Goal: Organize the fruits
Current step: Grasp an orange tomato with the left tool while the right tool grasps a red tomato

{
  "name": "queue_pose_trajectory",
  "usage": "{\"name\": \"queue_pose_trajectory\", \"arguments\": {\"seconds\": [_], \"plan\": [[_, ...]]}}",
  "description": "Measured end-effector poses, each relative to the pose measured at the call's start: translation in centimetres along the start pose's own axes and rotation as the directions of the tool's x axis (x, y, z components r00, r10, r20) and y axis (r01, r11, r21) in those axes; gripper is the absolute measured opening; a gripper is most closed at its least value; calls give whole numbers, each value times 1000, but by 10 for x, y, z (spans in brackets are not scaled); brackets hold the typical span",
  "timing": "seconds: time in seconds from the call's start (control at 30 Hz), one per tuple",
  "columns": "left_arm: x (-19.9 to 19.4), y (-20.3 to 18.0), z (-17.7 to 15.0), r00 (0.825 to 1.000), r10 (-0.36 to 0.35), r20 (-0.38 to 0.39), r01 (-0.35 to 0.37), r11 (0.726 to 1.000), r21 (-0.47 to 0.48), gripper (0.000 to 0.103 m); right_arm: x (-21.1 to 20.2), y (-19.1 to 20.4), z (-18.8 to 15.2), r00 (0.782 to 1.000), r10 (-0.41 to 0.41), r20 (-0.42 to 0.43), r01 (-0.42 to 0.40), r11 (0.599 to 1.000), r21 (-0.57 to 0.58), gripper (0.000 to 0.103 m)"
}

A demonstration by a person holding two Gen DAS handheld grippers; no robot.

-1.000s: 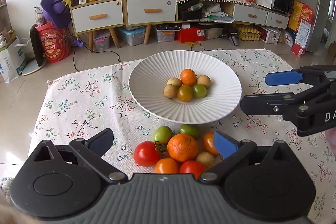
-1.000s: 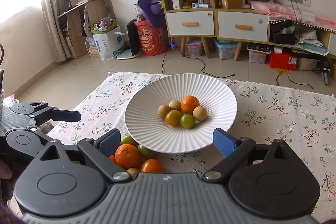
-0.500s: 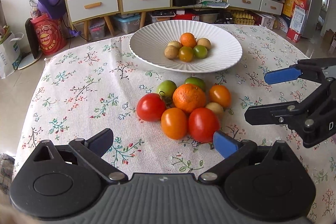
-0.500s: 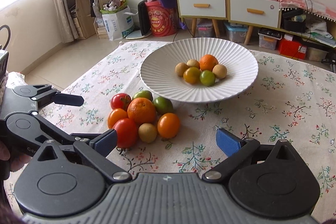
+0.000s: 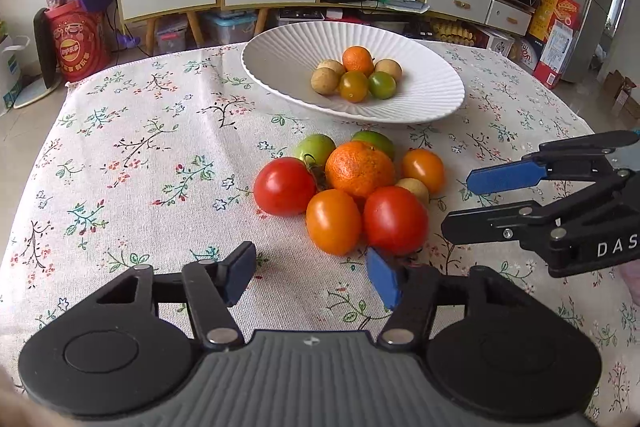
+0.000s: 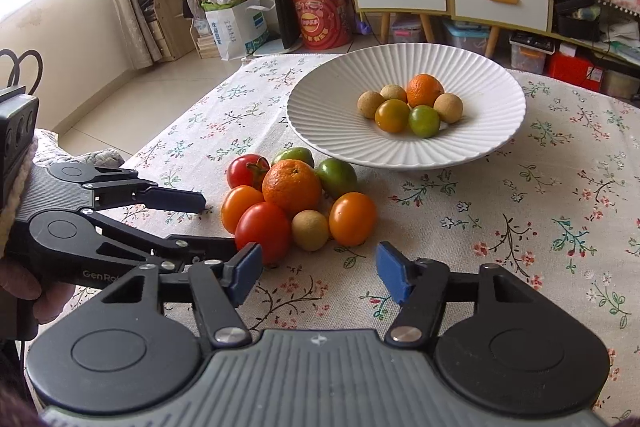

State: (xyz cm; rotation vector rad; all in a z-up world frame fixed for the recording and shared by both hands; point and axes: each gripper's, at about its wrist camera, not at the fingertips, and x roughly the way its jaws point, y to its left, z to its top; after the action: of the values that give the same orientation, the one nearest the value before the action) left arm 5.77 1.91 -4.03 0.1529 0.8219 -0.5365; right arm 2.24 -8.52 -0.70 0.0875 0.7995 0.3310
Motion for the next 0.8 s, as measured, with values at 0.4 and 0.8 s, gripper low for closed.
{"name": "queue_pose_trajectory", "arguments": {"seconds": [0.4, 0.8], "plan": [[7, 0, 9, 999, -52, 13, 52, 997, -48, 30, 4, 21, 4, 996, 86, -18, -86, 996, -34, 30], [2, 5, 10, 1000, -3, -11, 2, 999, -52, 22, 17, 17, 9, 997, 61, -38, -60, 998, 28, 36]]}}
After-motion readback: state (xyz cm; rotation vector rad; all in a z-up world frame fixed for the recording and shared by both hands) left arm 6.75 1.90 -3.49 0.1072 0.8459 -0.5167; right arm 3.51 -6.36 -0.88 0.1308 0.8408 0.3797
